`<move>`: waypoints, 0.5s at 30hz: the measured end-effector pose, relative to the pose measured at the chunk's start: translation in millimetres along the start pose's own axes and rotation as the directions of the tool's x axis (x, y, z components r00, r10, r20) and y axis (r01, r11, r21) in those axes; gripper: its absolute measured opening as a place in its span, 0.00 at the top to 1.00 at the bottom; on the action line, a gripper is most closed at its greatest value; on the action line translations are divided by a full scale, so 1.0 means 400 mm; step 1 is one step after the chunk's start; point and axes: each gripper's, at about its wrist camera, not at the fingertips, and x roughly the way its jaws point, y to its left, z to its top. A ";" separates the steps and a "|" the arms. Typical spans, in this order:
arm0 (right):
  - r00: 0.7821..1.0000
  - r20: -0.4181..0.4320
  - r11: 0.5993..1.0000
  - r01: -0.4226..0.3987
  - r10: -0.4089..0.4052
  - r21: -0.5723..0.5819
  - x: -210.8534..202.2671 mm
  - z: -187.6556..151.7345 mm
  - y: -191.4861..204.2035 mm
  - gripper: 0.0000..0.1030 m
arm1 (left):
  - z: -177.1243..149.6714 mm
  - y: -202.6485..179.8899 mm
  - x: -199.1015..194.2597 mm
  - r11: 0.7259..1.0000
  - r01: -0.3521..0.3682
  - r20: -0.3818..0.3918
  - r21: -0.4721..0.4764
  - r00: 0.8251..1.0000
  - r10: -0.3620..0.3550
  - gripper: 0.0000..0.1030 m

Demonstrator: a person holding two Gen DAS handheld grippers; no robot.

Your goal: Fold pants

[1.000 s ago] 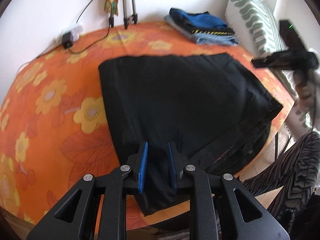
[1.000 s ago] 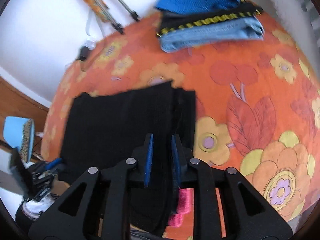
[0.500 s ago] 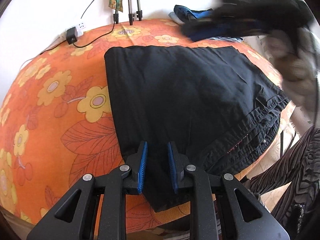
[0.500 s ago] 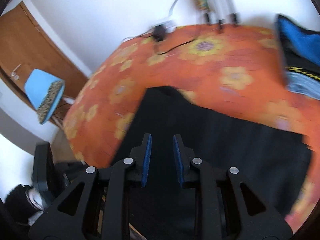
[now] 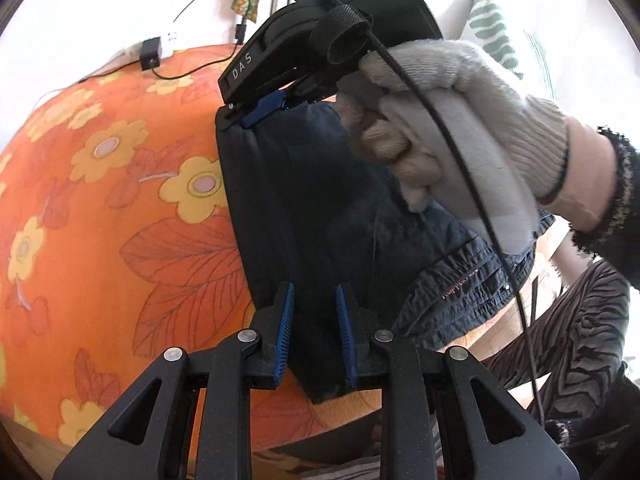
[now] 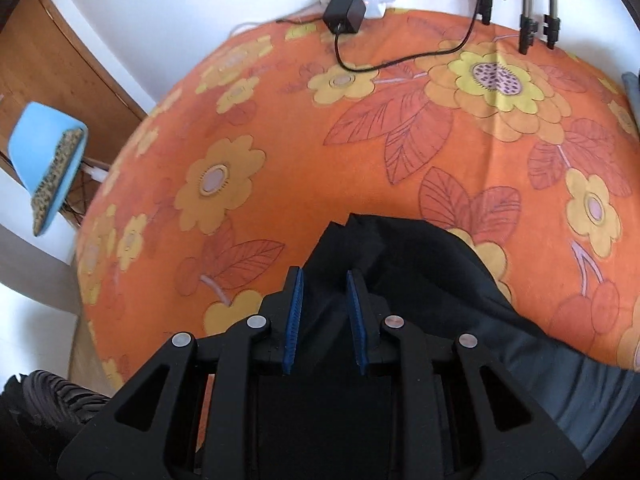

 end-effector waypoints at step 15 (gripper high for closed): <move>0.980 -0.193 0.998 0.060 -0.055 0.020 -0.067 -0.028 0.076 0.52 | -0.030 0.053 -0.022 0.976 0.081 0.013 -0.203 0.997 -0.080 0.54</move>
